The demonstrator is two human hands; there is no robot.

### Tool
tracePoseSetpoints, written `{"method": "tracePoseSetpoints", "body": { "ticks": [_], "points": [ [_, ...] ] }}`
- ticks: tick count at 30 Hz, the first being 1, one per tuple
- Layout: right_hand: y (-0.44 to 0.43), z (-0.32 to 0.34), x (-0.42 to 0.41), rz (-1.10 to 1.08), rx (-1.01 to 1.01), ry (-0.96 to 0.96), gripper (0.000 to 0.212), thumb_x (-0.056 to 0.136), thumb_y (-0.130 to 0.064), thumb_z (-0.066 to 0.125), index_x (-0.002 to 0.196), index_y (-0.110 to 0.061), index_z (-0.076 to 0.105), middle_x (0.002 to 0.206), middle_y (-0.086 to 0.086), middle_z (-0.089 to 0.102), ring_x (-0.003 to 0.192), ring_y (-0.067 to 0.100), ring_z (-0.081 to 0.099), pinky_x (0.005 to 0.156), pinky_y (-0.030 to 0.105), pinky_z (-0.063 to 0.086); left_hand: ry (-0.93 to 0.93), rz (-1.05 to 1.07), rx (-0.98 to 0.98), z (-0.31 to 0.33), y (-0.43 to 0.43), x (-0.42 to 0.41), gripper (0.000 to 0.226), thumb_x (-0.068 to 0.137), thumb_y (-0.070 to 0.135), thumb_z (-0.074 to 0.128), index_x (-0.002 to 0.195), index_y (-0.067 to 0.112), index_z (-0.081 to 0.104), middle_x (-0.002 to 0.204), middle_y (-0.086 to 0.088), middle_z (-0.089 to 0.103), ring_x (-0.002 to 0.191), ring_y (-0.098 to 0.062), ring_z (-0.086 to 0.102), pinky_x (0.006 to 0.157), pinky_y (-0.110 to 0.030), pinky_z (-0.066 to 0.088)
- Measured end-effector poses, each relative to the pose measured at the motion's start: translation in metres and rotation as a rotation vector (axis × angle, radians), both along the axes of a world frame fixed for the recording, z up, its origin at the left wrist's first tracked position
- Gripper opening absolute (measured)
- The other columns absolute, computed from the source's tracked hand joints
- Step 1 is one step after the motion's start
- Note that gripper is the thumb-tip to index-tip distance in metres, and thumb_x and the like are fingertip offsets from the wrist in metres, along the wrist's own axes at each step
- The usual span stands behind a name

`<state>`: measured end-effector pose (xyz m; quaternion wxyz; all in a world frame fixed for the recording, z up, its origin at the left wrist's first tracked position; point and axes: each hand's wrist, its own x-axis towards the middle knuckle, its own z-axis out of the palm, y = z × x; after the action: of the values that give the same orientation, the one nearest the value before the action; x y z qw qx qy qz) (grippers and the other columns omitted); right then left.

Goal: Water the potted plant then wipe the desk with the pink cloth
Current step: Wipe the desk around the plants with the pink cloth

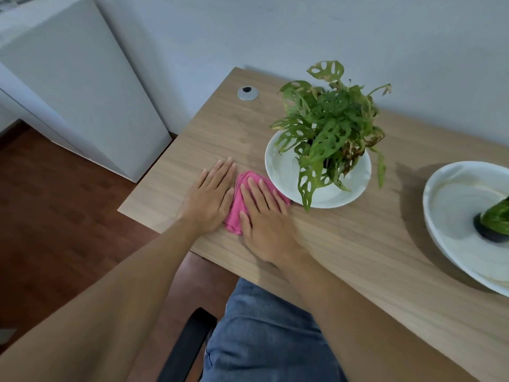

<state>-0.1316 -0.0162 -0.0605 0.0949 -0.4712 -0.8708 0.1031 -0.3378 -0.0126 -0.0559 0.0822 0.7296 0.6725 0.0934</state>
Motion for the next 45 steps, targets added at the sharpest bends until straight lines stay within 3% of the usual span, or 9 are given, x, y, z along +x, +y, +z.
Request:
{"method": "tracePoseSetpoints", "body": {
  "ticks": [8, 14, 19, 25, 31, 36, 42, 45],
  "points": [
    [-0.040, 0.005, 0.105, 0.101, -0.018, -0.127, 0.064, 0.119, -0.042, 0.027, 0.177, -0.019, 0.014, 0.185, 0.000, 0.006, 0.172, 0.017, -0.001, 0.139, 0.048, 0.014, 0.001, 0.014, 0.017, -0.004, 0.001, 0.000, 0.067, 0.117, 0.051, 0.017, 0.179, 0.026, 0.010, 0.188, 0.011, 0.004, 0.173, -0.007, -0.002, 0.141, -0.045, 0.008],
    [-0.018, 0.006, 0.060, 0.102, -0.043, -0.144, 0.064, 0.117, -0.047, 0.017, 0.177, -0.034, 0.002, 0.186, 0.006, 0.003, 0.173, 0.025, -0.001, 0.138, 0.053, 0.008, 0.002, 0.023, 0.006, -0.002, 0.000, 0.001, 0.068, 0.116, 0.052, 0.016, 0.179, 0.027, 0.010, 0.188, 0.011, 0.004, 0.173, -0.006, -0.003, 0.141, -0.044, 0.006],
    [-0.011, 0.004, 0.008, 0.020, -0.060, -0.102, 0.067, 0.115, -0.051, 0.017, 0.177, -0.030, 0.004, 0.186, 0.009, -0.001, 0.172, 0.028, -0.005, 0.137, 0.054, 0.009, 0.001, 0.028, -0.010, -0.004, 0.001, 0.001, 0.066, 0.118, 0.052, 0.015, 0.179, 0.027, 0.008, 0.188, 0.011, 0.003, 0.172, -0.005, -0.005, 0.141, -0.045, 0.006],
    [-0.028, 0.006, 0.069, 0.063, -0.078, -0.150, 0.066, 0.117, -0.057, 0.016, 0.176, -0.038, -0.007, 0.186, 0.003, -0.006, 0.172, 0.023, -0.010, 0.138, 0.053, 0.006, -0.010, 0.015, 0.004, -0.005, 0.002, -0.003, 0.066, 0.118, 0.051, 0.020, 0.179, 0.030, 0.009, 0.187, 0.014, 0.003, 0.172, -0.003, -0.004, 0.141, -0.045, 0.007],
    [-0.040, 0.011, 0.126, 0.062, -0.100, -0.179, 0.066, 0.117, -0.059, 0.019, 0.175, -0.042, -0.005, 0.186, -0.002, -0.005, 0.172, 0.018, -0.008, 0.138, 0.052, 0.009, -0.001, 0.029, 0.051, -0.009, 0.003, -0.001, 0.065, 0.117, 0.047, 0.024, 0.178, 0.027, 0.016, 0.187, 0.012, 0.010, 0.173, -0.006, 0.003, 0.140, -0.047, 0.013],
    [-0.036, 0.009, 0.102, 0.024, -0.109, -0.167, 0.066, 0.115, -0.060, 0.017, 0.175, -0.042, -0.005, 0.186, 0.000, -0.003, 0.173, 0.023, -0.002, 0.138, 0.054, 0.008, 0.014, 0.038, 0.060, -0.008, 0.002, 0.003, 0.067, 0.115, 0.046, 0.025, 0.177, 0.023, 0.022, 0.187, 0.008, 0.015, 0.173, -0.010, 0.008, 0.140, -0.047, 0.013],
    [-0.015, 0.013, 0.030, 0.045, -0.134, -0.127, 0.067, 0.113, -0.061, 0.013, 0.176, -0.040, -0.003, 0.185, 0.003, -0.011, 0.171, 0.024, -0.015, 0.137, 0.055, 0.001, -0.005, 0.056, 0.040, -0.002, -0.004, 0.011, 0.068, 0.114, 0.044, 0.026, 0.176, 0.018, 0.026, 0.186, 0.002, 0.019, 0.173, -0.014, 0.011, 0.141, -0.046, 0.009],
    [-0.017, 0.012, 0.035, 0.058, -0.126, -0.119, 0.067, 0.114, -0.061, 0.013, 0.176, -0.040, -0.001, 0.185, 0.001, -0.010, 0.171, 0.023, -0.014, 0.137, 0.053, 0.002, -0.015, 0.043, 0.039, -0.003, -0.009, 0.012, 0.068, 0.113, 0.045, 0.026, 0.175, 0.016, 0.031, 0.185, 0.001, 0.024, 0.173, -0.015, 0.015, 0.141, -0.044, 0.010]
  ]
}}
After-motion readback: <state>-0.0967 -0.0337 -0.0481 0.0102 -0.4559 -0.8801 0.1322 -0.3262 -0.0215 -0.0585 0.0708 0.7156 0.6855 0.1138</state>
